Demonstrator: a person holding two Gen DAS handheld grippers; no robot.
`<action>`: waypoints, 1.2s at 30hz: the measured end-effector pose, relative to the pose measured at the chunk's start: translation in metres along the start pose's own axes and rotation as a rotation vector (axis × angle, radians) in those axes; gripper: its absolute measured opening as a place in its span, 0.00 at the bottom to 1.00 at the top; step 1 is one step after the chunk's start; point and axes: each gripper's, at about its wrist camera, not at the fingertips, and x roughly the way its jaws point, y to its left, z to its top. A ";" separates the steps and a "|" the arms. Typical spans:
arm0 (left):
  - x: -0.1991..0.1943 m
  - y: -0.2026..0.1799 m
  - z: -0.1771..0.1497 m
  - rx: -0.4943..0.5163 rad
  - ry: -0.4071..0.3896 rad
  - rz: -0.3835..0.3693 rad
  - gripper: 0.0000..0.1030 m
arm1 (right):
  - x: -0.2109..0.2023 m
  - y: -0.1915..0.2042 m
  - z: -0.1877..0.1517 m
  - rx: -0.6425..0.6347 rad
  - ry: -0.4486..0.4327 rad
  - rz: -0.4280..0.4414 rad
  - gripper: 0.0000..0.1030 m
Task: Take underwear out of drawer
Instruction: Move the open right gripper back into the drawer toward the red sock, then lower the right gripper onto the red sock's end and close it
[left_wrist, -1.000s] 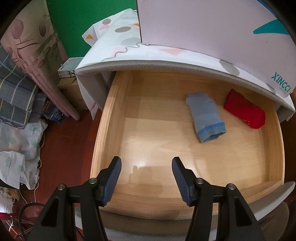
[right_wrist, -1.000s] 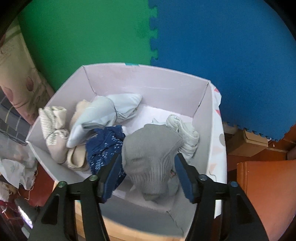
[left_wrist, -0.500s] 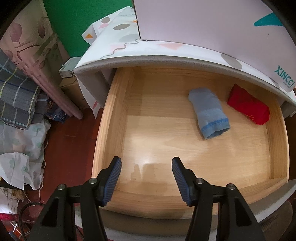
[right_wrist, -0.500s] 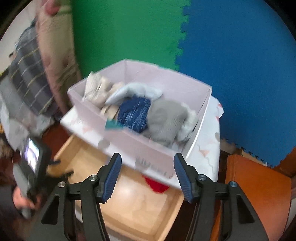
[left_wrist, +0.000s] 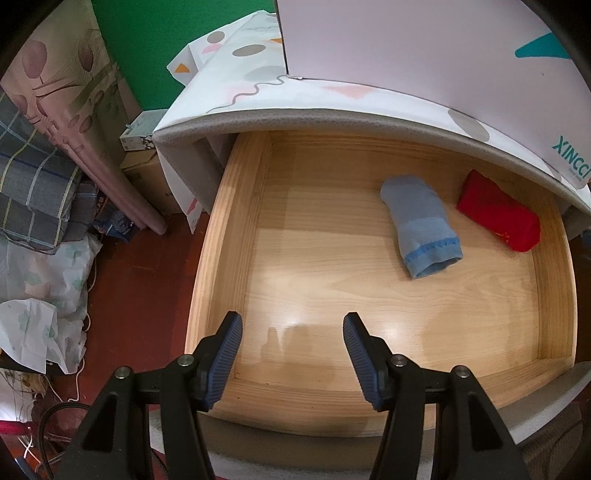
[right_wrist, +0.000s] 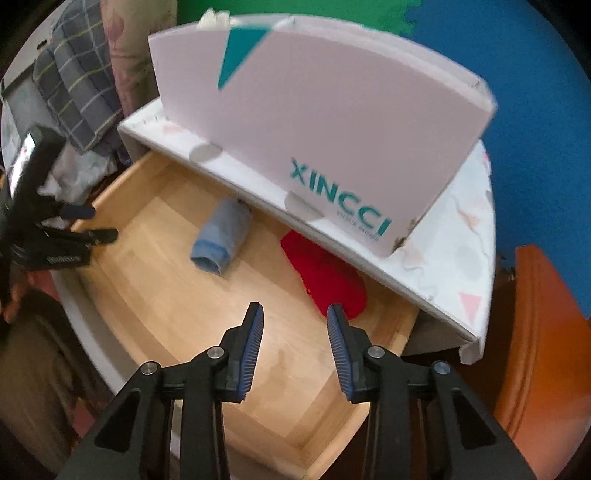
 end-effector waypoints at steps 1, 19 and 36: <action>0.000 0.000 0.000 0.001 0.001 0.001 0.56 | 0.007 0.002 -0.001 -0.022 0.013 -0.011 0.32; 0.005 0.001 0.001 0.001 0.019 -0.005 0.56 | 0.081 0.008 0.003 -0.160 0.079 -0.133 0.31; 0.006 0.000 0.002 0.000 0.025 -0.010 0.56 | 0.107 0.021 0.000 -0.230 0.116 -0.170 0.33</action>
